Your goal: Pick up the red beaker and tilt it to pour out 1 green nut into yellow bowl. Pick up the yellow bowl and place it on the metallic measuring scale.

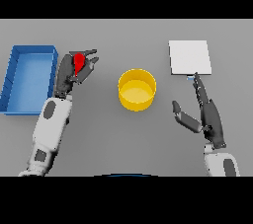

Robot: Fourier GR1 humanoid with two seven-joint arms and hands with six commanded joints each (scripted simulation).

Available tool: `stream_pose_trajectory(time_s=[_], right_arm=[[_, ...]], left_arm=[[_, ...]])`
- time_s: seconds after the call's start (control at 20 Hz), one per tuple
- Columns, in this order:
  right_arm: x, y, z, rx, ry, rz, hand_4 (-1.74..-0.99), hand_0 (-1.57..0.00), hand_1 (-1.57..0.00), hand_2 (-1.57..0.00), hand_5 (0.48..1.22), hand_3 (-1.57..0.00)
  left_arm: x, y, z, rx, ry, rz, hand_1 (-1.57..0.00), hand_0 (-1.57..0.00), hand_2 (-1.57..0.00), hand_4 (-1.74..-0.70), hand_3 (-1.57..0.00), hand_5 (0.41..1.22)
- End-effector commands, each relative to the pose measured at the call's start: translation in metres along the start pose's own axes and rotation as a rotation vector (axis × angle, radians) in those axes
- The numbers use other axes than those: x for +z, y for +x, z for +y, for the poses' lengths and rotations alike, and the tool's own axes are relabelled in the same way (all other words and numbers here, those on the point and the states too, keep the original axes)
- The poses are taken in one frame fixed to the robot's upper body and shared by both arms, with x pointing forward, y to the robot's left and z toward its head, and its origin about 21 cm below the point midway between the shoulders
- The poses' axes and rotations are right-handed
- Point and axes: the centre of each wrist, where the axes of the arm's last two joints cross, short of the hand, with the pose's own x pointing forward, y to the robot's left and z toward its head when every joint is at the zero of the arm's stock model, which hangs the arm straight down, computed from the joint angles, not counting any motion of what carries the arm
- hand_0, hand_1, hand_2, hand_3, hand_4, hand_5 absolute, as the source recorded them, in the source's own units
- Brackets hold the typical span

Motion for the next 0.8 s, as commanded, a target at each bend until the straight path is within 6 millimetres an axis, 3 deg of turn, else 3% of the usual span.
stream_pose_trajectory(time_s=[0.0,0.2,0.5,0.75], right_arm=[[-0.004,0.000,-0.001,0.010,-0.004,0.010,-1.250,0.00,0.00,0.00,0.672,0.00],[-0.002,0.003,0.001,0.041,-0.003,0.012,-1.245,0.00,0.00,0.00,0.688,0.00],[0.000,0.007,0.001,0.034,-0.001,0.008,-1.243,0.00,0.00,0.00,0.710,0.00],[0.003,0.006,0.000,0.031,-0.003,0.008,-1.266,0.00,0.00,0.00,0.720,0.00]], left_arm=[[-0.001,0.010,0.001,-0.027,-0.008,-0.016,-1.55,-1.55,-1.55,-1.72,-1.55,1.097],[-0.010,0.041,-0.001,-0.287,-0.152,-0.046,-1.56,-1.56,-1.56,-1.73,-1.56,1.119],[-0.012,0.056,-0.011,-0.438,-0.254,-0.054,-1.56,-1.56,-1.56,-1.73,-1.56,1.113],[-0.024,0.071,-0.027,-0.843,-0.372,-0.152,-1.57,-1.57,-1.57,-1.74,-1.57,1.137]])
